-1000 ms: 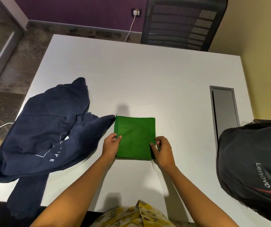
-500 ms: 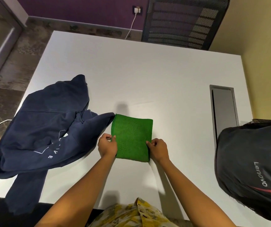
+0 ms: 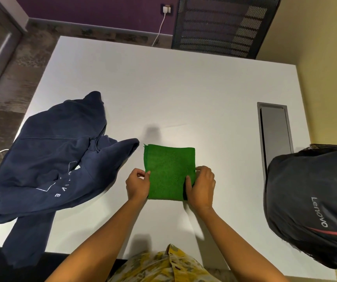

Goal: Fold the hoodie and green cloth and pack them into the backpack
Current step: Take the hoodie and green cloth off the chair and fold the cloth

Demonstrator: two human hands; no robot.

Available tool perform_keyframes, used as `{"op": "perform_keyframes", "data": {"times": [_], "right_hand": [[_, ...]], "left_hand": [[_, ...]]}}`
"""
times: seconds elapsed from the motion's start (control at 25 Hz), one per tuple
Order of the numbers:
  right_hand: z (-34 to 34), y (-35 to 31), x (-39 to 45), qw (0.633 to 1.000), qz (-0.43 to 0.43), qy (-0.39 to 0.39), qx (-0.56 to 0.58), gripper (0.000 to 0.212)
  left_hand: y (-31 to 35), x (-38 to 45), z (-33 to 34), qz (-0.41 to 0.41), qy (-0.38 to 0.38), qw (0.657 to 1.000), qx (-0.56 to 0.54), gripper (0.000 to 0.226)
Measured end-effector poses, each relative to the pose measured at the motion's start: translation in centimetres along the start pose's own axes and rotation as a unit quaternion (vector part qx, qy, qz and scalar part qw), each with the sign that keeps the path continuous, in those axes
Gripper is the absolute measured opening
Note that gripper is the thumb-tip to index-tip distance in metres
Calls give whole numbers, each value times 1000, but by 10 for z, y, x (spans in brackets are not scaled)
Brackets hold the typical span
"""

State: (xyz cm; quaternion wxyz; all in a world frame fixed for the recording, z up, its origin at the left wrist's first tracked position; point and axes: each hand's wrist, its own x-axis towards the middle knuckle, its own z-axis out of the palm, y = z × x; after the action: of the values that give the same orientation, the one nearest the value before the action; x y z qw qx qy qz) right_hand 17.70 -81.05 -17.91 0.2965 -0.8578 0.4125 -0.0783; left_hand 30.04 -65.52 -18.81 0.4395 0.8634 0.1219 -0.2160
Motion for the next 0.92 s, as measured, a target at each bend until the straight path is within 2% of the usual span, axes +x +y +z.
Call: {"op": "perform_keyframes", "data": {"times": [0.08,0.2,0.32,0.44,0.52,0.6,0.68,0.72,0.8,0.84,0.92], "right_hand": [[6,-8,-3,995,-88,-48,6,41],[18,-9,-3,967,-175,-182,-45,78],[21,3,4,942,-170,-242,-162,112],[16,10,14,925,-154,-269,-219,127],[13,10,17,920,-150,-280,-227,132],[13,4,18,921,-144,-286,-223,133],[15,-6,14,926,-130,-286,-207,128],[16,-11,12,927,-124,-286,-207,126],[19,-17,11,922,-110,-291,-232,126],[19,-17,12,918,-100,-297,-245,128],[17,-16,17,915,-86,-307,-246,135]], "left_hand": [[2,-1,0,11,-22,1000,-11,17],[2,5,-4,22,-35,999,-9,19],[-5,13,-6,23,-11,1000,16,21],[-6,12,-4,45,-2,997,56,20],[-3,8,-6,96,-5,990,106,21],[-1,6,-8,214,-26,955,206,28],[-3,13,-11,325,-111,886,313,53],[-5,19,-12,351,-160,849,360,65],[-7,32,-17,359,-224,799,428,81],[-9,39,-20,351,-240,790,442,87],[-12,46,-28,343,-258,794,431,94]]}}
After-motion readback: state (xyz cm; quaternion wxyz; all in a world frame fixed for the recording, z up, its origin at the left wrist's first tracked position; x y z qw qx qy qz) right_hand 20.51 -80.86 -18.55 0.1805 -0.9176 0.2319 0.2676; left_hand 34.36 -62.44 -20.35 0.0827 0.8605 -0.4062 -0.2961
